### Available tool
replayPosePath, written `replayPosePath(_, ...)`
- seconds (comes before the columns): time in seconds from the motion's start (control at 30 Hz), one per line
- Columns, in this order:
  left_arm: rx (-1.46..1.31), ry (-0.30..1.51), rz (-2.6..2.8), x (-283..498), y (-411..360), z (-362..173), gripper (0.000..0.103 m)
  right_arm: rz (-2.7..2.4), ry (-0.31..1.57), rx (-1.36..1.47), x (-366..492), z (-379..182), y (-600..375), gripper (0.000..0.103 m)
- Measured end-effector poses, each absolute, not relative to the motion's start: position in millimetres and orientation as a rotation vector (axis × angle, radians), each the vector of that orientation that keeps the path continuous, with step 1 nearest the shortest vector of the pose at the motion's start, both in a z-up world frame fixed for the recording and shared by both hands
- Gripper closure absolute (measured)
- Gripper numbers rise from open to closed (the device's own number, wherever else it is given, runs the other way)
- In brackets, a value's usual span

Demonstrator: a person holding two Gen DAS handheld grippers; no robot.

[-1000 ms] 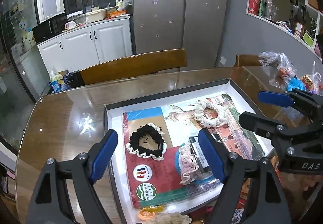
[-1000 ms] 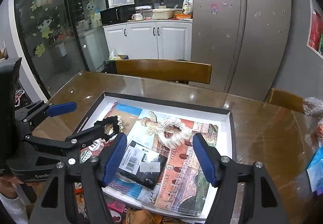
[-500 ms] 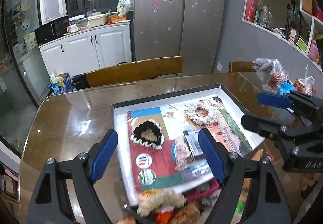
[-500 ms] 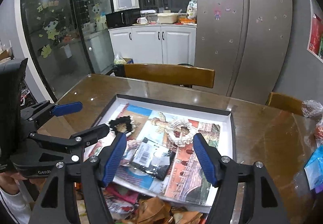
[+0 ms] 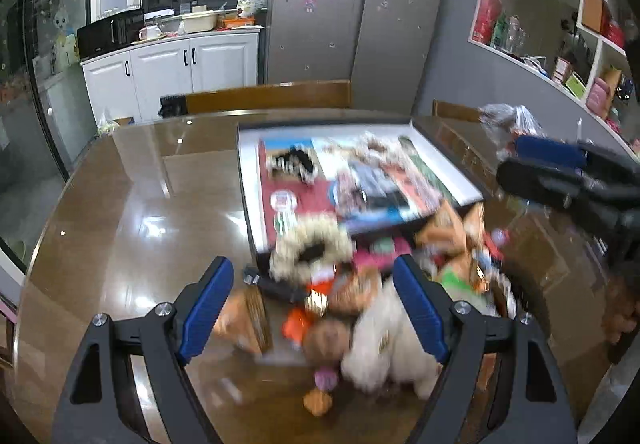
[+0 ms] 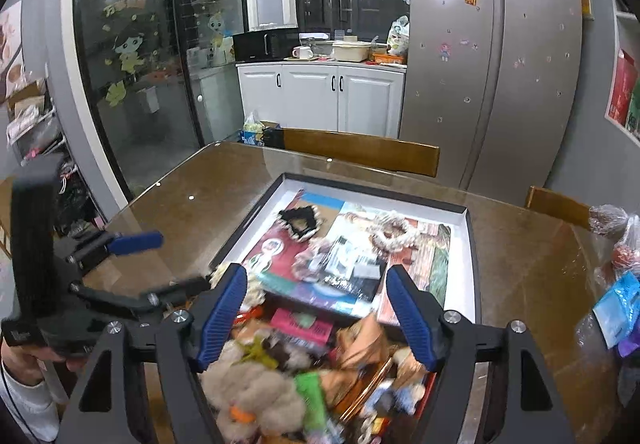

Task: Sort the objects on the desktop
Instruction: 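Open both grippers to drop the hair ties into the box, then return both grippers to the heap and close the left gripper on the Choco Magic packet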

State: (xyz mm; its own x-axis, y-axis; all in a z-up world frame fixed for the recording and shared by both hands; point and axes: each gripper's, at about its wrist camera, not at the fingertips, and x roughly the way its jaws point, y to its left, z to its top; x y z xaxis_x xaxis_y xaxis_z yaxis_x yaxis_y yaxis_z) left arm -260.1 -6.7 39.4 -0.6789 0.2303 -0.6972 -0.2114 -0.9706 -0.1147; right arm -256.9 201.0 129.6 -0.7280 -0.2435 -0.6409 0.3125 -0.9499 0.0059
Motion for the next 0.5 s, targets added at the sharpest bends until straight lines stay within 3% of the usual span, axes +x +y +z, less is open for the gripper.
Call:
replayPosePath(0.17,-1.152,0.012,2.64,-236.4,-13.4,14.8,0.02,-2.645,0.133,0.971,-220.3,117.2,191.9,0.028)
replayPosePath(0.5,-1.159,-0.074,2.679,-225.8,-50.8,-6.4,0.02,-2.639,-0.06,1.098,-181.1,51.5,202.6,0.028)
